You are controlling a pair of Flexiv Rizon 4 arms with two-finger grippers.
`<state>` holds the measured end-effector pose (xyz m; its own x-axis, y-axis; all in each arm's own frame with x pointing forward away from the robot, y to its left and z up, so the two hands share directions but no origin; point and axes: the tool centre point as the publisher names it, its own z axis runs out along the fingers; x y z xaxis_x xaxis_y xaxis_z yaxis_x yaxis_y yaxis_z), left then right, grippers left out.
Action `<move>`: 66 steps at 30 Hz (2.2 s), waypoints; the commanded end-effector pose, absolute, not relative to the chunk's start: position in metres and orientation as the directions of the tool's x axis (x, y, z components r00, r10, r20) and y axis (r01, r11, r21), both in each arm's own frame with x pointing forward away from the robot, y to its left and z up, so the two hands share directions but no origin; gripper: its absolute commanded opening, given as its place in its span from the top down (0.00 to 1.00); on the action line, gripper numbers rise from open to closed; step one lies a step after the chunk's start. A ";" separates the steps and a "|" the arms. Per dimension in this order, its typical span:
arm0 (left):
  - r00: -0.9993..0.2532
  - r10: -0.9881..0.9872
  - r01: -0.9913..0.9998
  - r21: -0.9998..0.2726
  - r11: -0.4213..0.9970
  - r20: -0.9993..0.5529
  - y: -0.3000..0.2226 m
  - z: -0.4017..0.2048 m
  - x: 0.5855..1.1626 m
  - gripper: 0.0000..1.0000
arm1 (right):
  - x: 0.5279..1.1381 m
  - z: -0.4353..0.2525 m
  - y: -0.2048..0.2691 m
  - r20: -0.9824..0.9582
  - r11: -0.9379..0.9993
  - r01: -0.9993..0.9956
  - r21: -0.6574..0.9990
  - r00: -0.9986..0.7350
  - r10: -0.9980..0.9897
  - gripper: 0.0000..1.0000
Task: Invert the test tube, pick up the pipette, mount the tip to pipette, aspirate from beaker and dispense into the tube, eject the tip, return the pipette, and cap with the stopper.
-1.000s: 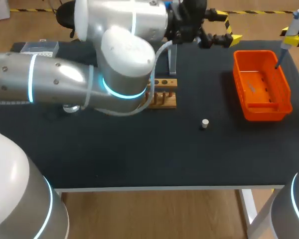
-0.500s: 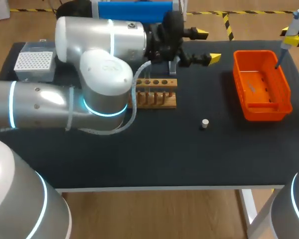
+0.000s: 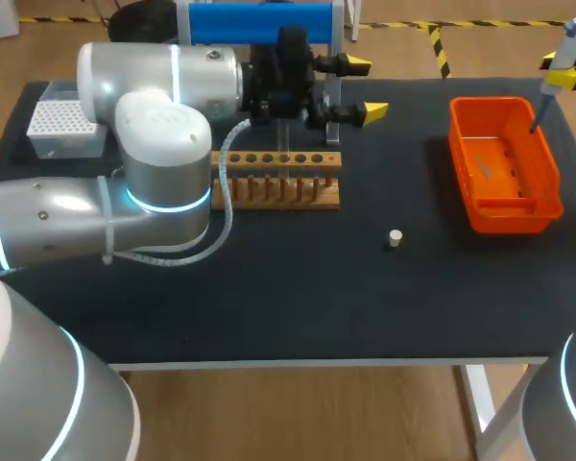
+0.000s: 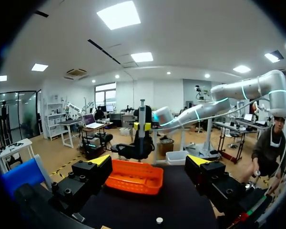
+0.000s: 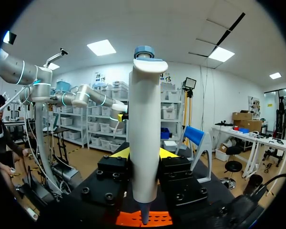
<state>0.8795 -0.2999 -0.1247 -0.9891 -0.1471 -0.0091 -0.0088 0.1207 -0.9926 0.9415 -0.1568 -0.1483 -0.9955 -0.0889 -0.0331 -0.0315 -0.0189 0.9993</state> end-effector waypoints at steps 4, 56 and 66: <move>-0.987 -0.160 0.011 -0.999 0.040 -0.017 -0.286 -0.134 0.875 0.00 | 0.941 -0.147 -0.157 -0.033 -0.016 -0.032 0.999 -0.995 -0.090 1.00; -0.980 -0.198 -0.029 -0.995 0.095 0.010 -0.254 -0.129 0.854 0.00 | 0.941 -0.147 -0.157 -0.033 -0.016 -0.032 0.999 -0.995 -0.090 1.00; -0.980 -0.198 -0.029 -0.995 0.095 0.010 -0.254 -0.129 0.854 0.00 | 0.941 -0.147 -0.157 -0.033 -0.016 -0.032 0.999 -0.995 -0.090 1.00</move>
